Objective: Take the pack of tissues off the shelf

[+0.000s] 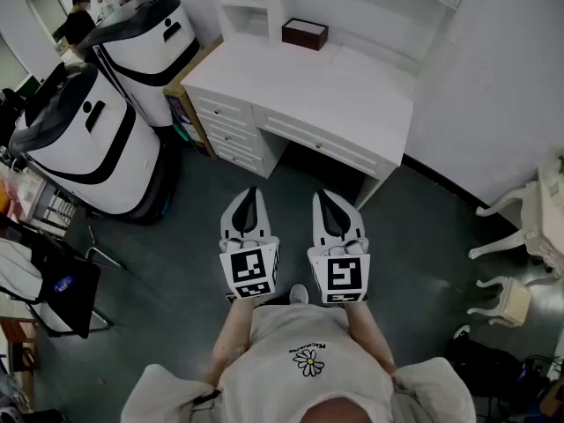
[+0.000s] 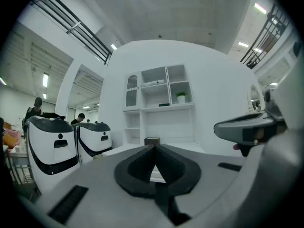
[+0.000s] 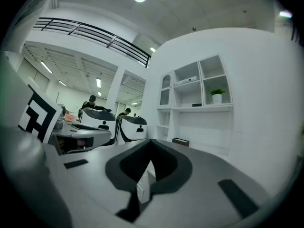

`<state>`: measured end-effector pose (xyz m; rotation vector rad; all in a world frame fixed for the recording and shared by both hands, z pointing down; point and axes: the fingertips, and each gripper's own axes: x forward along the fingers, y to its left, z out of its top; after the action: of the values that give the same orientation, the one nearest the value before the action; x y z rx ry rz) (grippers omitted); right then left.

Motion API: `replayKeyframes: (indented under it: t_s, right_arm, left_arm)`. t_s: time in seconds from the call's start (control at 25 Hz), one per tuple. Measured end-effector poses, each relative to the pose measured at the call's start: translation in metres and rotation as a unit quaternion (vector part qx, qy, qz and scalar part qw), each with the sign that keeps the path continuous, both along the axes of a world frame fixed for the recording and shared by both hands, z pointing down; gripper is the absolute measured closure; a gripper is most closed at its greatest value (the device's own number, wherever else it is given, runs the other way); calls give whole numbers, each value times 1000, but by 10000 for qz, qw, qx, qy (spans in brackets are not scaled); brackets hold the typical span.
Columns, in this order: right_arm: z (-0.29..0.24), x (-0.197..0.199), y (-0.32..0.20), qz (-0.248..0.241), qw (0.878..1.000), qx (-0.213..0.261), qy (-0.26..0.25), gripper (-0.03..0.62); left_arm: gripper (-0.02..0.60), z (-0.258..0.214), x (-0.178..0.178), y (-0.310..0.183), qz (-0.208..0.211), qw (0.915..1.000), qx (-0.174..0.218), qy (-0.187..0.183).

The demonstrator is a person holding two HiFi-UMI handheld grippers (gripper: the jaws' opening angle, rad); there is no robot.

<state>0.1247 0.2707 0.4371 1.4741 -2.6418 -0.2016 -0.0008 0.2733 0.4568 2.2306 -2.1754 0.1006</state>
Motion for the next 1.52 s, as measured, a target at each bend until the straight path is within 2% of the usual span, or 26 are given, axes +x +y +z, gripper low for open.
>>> replayKeyframes:
  t_s: [0.52, 0.76, 1.0, 1.24, 1.52]
  right_arm:
    - [0, 5, -13, 37, 10000, 19, 11, 592]
    - [2, 15, -17, 122, 9993, -58, -358, 592]
    - [12, 11, -24, 8, 9993, -150, -344, 592]
    - [9, 4, -50, -129, 9998, -2, -150, 592]
    - [-4, -5, -108, -19, 9995, 308, -17, 592]
  left_arm:
    - [583, 1, 9, -16, 128, 9999, -22, -17]
    - [583, 5, 13, -17, 119, 9999, -58, 21]
    - [583, 14, 2, -24, -13, 9999, -130, 71]
    - [583, 11, 0, -57, -11, 9999, 3, 150]
    - [583, 3, -4, -126, 184, 9992, 208, 270]
